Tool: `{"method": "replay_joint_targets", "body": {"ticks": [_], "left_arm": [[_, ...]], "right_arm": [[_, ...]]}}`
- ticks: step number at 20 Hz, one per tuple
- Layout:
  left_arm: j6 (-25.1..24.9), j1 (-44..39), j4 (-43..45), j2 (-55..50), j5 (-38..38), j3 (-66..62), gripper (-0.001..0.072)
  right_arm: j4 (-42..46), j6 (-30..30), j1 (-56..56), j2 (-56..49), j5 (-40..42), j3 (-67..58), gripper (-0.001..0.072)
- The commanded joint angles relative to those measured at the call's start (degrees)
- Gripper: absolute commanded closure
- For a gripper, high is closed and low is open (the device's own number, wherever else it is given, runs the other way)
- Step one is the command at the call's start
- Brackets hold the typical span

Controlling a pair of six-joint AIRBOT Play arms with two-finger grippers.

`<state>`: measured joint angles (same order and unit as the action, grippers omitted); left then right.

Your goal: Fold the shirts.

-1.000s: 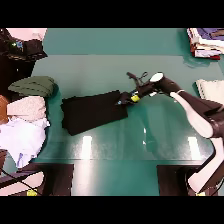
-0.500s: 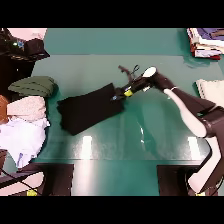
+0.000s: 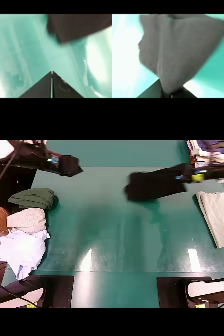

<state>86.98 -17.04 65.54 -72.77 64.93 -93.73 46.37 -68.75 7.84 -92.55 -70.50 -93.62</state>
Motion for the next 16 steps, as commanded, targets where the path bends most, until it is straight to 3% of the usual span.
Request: {"method": "replay_joint_targets", "body": {"ticks": [1,7,11,16], "left_arm": [[0.0,-5.8,0.0,0.0,-5.5,0.0,0.0686],[0.1,-8.4,0.1,-0.2,-7.5,0.0,0.0686],[0.2,-8.4,0.0,-1.3,-7.5,0.0,0.0686],[0.3,-8.4,0.0,-2.5,-7.3,0.1,0.0686]], "right_arm": [[1.7,-0.3,14.8,2.2,0.9,0.0,0.0696],[-2.5,-0.3,28.7,0.3,5.9,-0.1,0.0696],[-6.3,-0.2,29.6,-0.3,7.4,-1.2,0.0696],[-6.2,-0.3,28.0,-0.3,3.7,-13.8,0.0696]]}}
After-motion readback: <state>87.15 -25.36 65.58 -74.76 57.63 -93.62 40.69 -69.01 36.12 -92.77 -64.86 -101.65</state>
